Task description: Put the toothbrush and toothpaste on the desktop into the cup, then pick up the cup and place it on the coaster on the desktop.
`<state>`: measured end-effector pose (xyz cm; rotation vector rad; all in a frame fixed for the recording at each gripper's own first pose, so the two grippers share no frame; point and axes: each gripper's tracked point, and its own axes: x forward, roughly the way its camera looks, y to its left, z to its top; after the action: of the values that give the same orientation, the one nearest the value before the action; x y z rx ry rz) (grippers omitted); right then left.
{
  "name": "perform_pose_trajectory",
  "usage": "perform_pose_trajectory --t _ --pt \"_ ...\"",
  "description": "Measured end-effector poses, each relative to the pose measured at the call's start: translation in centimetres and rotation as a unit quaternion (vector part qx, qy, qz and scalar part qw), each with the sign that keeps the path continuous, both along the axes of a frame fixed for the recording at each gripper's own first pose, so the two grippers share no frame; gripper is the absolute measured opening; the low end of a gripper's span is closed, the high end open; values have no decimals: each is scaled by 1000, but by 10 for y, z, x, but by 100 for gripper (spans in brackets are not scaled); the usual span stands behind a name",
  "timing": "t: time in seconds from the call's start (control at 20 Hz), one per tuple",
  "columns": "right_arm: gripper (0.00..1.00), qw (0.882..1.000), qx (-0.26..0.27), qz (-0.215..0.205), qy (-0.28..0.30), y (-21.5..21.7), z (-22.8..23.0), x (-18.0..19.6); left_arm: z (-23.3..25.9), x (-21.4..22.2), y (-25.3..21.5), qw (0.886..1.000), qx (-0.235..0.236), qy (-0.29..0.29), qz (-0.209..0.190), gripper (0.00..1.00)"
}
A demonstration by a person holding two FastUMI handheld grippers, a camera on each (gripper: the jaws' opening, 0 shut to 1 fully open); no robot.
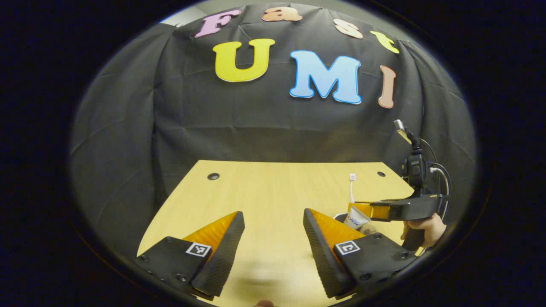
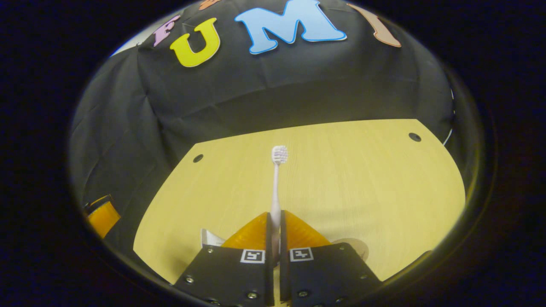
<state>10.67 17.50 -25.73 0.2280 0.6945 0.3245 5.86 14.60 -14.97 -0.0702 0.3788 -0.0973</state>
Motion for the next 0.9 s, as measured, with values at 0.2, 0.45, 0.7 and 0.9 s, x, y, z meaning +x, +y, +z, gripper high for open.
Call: perform_pose_trajectory --t 0.2,0.45,0.7,0.9 --pt "16 1000 11 7 11 -3 -2 -11 -8 1 -15 1000 -4 10 -16 91" --pt "30 1000 16 -6 9 -17 3 -16 -18 -1 -35 998 -4 26 -52 91" --pt "30 999 29 -39 10 -42 7 -18 -26 -4 -52 995 1 42 -92 91" --pt "30 997 31 -67 23 -69 1 -29 -42 -11 -86 981 3 83 -178 91"
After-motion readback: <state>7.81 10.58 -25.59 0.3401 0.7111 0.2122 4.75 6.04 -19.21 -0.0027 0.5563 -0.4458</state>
